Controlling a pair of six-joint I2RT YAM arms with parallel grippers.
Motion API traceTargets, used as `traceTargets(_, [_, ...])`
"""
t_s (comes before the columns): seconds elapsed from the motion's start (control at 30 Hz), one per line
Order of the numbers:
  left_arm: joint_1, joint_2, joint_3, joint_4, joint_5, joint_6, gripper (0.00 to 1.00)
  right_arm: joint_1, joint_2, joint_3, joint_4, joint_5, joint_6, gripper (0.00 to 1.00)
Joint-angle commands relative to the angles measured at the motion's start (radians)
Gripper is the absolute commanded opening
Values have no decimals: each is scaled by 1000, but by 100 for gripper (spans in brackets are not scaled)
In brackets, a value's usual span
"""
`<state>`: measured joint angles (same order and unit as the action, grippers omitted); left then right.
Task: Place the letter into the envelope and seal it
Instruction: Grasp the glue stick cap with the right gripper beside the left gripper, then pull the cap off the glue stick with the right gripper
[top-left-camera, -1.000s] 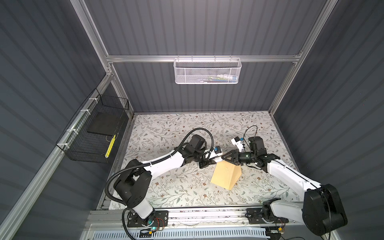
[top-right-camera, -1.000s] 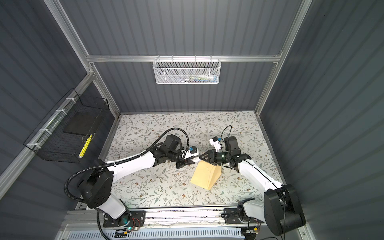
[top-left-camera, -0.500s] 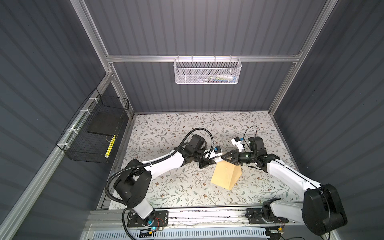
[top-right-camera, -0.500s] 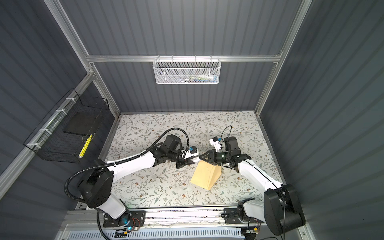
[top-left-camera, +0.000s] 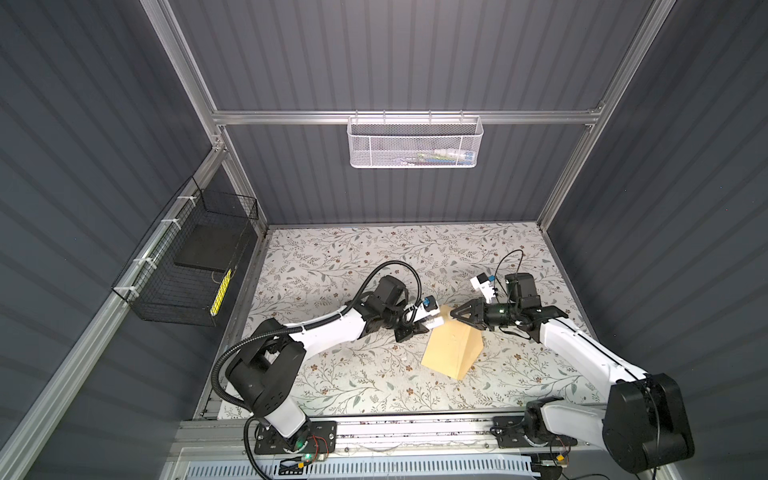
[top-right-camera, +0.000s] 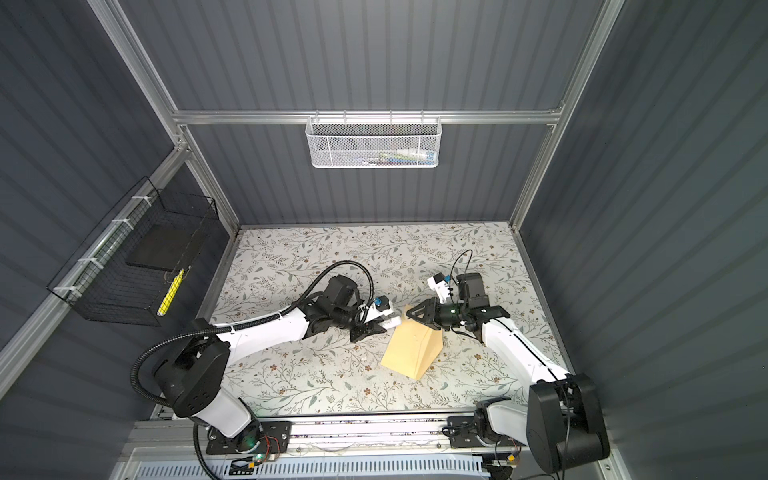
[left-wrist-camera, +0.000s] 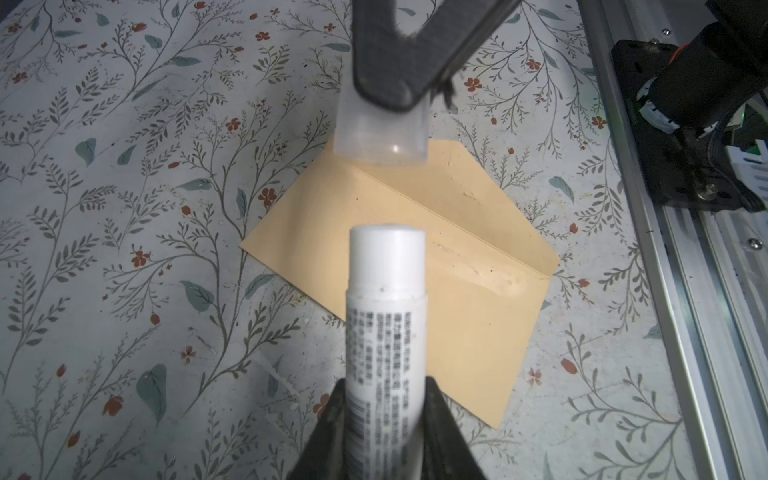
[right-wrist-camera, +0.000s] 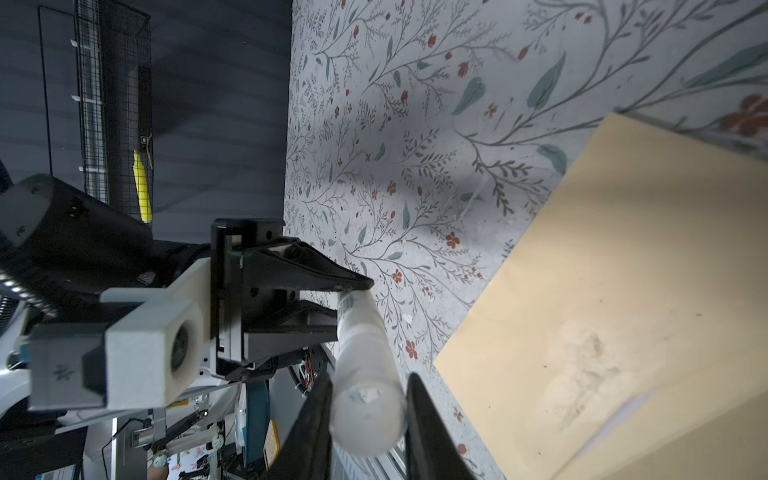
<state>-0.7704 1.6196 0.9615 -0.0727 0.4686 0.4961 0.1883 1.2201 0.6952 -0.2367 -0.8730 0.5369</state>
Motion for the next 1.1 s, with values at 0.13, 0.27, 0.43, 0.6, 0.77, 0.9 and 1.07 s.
traceTargets(0.13, [26,-52,-21,40,-2,-71,0,-34,-21,84,-173,134,-68,14])
traceTargets(0.27, [32,-93,-63,162,13,-183,0,-34,19,225,-425,466,-129,18])
traceTargets(0.43, [33,-153,-164,467,23,-425,0,-33,114,330,-583,799,-185,20])
traceTargets(0.6, [32,-158,-233,778,36,-711,0,-30,218,377,-601,965,-213,20])
traceTargets(0.77, [31,-150,-278,1009,-8,-930,0,-23,315,411,-571,1008,-235,19])
traceTargets(0.9, [29,-140,-293,1105,-31,-1025,0,-16,384,416,-550,1001,-239,21])
traceTargets(1.07, [20,-140,-297,1128,-57,-1076,0,-13,429,405,-515,992,-237,29])
